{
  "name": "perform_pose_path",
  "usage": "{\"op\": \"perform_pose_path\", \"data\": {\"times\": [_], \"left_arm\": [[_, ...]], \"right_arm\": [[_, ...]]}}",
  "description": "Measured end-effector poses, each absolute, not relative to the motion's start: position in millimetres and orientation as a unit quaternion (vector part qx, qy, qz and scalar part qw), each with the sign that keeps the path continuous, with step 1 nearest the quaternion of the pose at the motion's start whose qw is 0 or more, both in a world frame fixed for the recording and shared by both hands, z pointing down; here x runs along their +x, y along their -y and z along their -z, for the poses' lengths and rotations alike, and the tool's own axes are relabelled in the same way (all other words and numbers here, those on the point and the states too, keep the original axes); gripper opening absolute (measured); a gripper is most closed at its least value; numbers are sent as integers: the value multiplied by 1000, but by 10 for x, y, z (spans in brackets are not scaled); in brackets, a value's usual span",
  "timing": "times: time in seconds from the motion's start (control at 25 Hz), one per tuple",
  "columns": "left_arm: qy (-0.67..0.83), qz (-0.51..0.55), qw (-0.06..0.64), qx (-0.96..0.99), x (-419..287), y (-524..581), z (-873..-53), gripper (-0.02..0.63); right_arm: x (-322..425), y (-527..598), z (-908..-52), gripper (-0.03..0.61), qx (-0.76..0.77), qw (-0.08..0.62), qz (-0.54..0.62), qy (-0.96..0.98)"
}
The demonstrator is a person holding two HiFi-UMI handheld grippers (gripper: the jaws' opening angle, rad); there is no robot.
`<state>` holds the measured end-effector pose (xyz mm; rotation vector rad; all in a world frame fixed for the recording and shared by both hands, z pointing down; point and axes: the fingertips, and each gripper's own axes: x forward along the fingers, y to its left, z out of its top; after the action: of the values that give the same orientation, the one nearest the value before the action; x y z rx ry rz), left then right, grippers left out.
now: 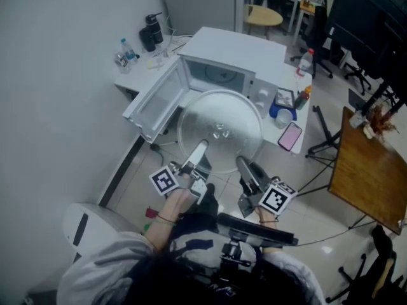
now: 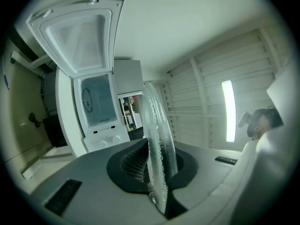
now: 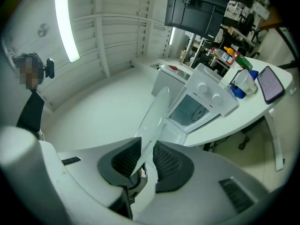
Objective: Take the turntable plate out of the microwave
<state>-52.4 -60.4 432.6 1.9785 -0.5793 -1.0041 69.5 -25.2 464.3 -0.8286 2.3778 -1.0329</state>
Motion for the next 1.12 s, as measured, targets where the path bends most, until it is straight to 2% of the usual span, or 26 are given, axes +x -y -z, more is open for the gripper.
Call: {"op": "perform_pose_path", "data": {"times": [1.12], "left_arm": [[257, 408, 418, 770, -516, -1, -4425, 18]], "right_arm": [[735, -304, -4698, 91, -285, 190, 382, -858]]}}
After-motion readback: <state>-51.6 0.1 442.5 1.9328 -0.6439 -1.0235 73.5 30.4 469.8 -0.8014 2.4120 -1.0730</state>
